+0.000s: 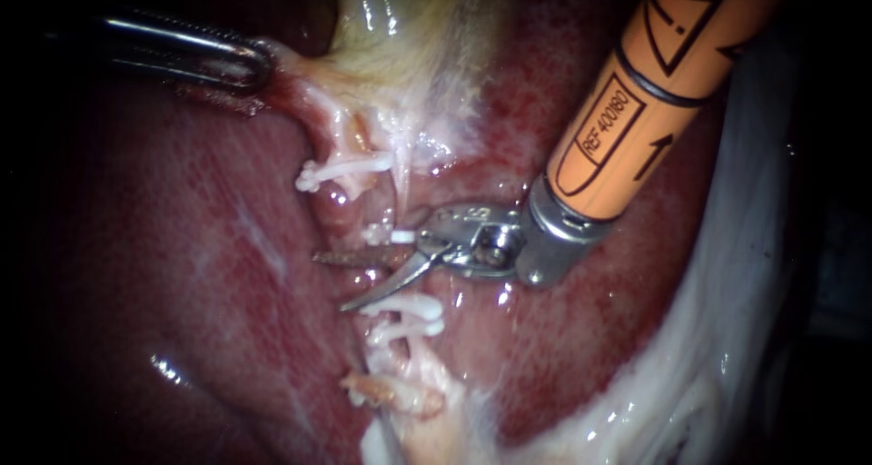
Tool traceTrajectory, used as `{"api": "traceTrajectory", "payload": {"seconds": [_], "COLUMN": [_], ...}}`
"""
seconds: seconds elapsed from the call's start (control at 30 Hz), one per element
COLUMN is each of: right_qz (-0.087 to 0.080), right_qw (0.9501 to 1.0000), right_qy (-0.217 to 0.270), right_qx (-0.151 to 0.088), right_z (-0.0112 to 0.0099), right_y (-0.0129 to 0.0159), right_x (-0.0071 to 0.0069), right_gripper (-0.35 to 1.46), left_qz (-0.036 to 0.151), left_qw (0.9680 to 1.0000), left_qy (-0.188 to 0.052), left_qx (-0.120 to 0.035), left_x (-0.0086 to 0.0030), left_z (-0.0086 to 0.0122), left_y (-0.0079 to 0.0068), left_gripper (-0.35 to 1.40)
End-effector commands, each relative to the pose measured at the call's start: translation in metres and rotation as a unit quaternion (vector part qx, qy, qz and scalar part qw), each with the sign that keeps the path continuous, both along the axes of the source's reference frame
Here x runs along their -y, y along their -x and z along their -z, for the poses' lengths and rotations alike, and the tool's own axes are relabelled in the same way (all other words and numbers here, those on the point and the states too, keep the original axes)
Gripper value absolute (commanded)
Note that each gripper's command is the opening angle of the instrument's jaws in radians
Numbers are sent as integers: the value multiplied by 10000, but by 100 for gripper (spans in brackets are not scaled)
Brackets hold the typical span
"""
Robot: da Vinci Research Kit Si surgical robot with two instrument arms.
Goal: Go to the cutting position right tube
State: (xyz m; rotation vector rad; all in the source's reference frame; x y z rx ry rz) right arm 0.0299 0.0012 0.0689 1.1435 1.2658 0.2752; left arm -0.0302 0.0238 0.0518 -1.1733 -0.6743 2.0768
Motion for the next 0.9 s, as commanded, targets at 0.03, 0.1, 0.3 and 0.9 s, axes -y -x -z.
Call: {"api": "traceTrajectory", "payload": {"seconds": [0.03, 0.1, 0.3, 0.9], "right_qz": [-9, -2, 25, 5], "right_qw": [10000, 10000, 10000, 9998], "right_qy": [-27, -53, -75, -170], "right_qx": [5, 18, -20, -45], "right_z": [1, 3, 18, 32], "right_y": [-1, -3, -5, -7], "right_x": [0, 2, 8, 10], "right_gripper": [128, 128, 128, 128], "left_qz": [0, -1, -2, -3], "left_qw": [10000, 10000, 10000, 10000], "left_qy": [-1, -1, -1, -1], "left_qx": [1, 1, 2, 3], "left_x": [0, 0, 0, -1], "left_z": [0, 0, 0, -2], "left_y": [0, 0, 0, 0], "left_gripper": [-35, -35, -35, -35]}}
